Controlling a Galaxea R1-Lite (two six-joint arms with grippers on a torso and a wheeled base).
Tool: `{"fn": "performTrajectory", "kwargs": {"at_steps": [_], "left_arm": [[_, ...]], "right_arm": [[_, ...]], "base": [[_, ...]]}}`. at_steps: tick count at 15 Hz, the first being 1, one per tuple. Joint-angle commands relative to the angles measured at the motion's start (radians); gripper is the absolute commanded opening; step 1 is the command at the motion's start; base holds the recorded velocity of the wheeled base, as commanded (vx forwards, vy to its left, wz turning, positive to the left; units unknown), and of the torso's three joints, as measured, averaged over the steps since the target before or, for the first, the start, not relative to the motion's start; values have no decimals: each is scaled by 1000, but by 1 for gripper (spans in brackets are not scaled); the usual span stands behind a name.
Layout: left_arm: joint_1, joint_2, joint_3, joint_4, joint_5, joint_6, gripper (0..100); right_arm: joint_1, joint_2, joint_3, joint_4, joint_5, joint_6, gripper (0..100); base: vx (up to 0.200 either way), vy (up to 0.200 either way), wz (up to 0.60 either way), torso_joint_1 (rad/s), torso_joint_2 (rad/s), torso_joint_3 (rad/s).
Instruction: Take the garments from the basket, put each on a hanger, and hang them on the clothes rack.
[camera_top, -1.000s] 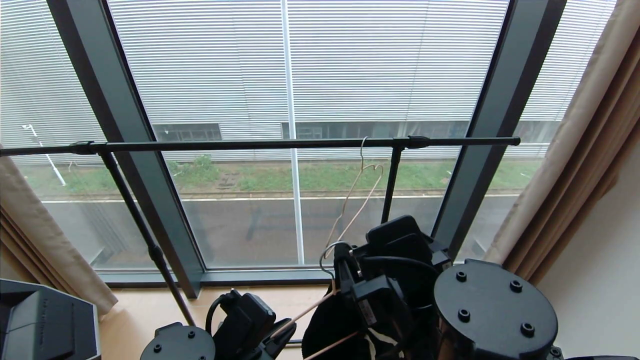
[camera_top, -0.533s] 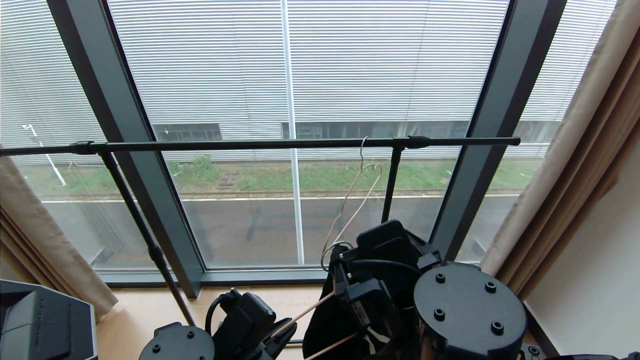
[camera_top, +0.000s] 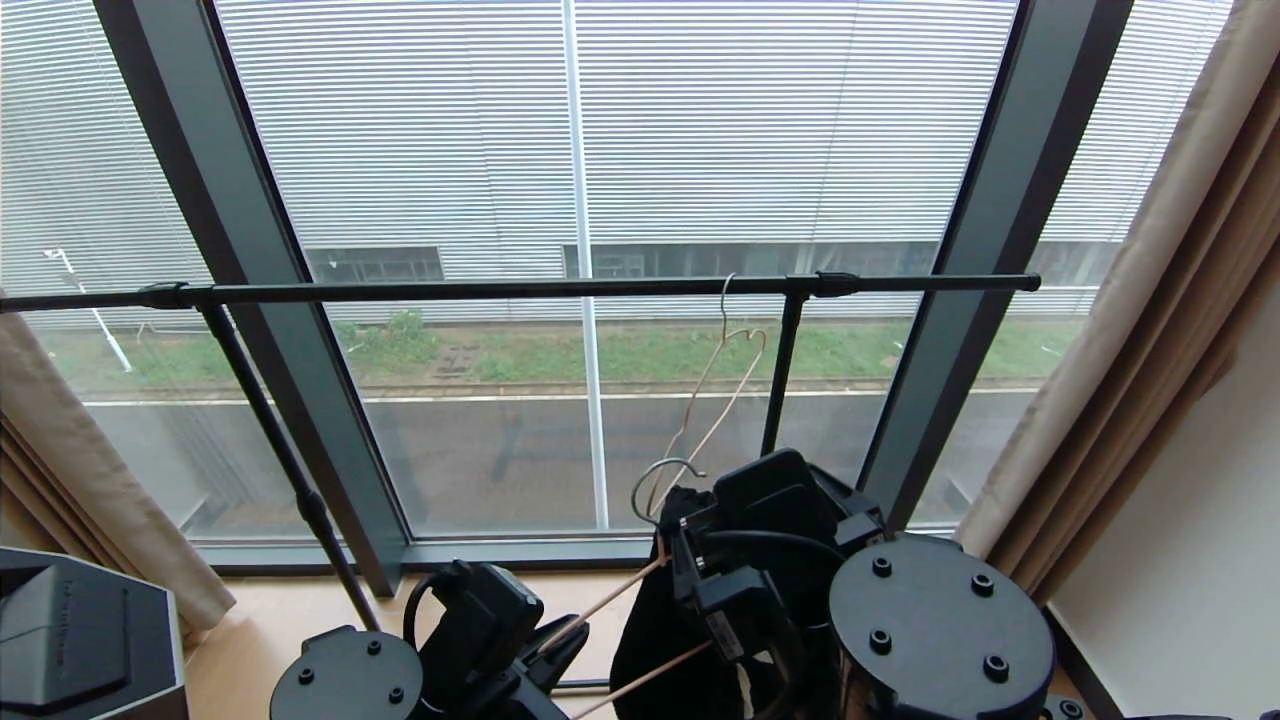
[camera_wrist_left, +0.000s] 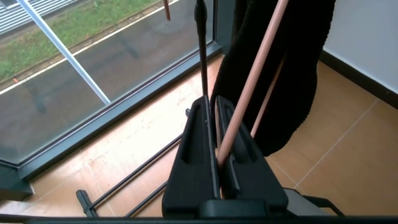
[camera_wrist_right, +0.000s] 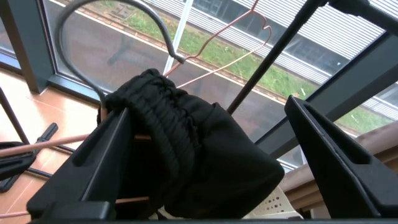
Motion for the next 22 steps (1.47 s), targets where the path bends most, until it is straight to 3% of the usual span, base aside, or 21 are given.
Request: {"fn": "performTrajectory", "kwargs": {"at_steps": [1,13,16,18,19,21,22], "left_arm": [[6,-3,-2,-2,1,1,0],[22,-12,-5,-2,-1,0,0],[26,-15,4,-2,-2,-14,0],[26,-15,2,-2,-4,-22,0],[26,-17,4,-2,-4,-20,0],[26,-20,5,-2,-4,-20,0],[26,-31,8,-2,-4,-20,0]], "right_arm": [[3,-2,6,1,0,0,100],[37,-57,41,1,21,-16,100],[-12,-116,53,12,143,-16,100],[-83,-160,67,36,195,-16,100],[-136,-197,86,87,259,-14,100],[-235,-292,106,228,471,-37,100],[-308,-347,99,326,617,-83,100]], "base": [[0,0,0,0,0,0],[0,0,0,0,0,0],[0,0,0,0,0,0],[0,0,0,0,0,0],[0,0,0,0,0,0],[0,0,0,0,0,0],[0,0,0,0,0,0]]}}
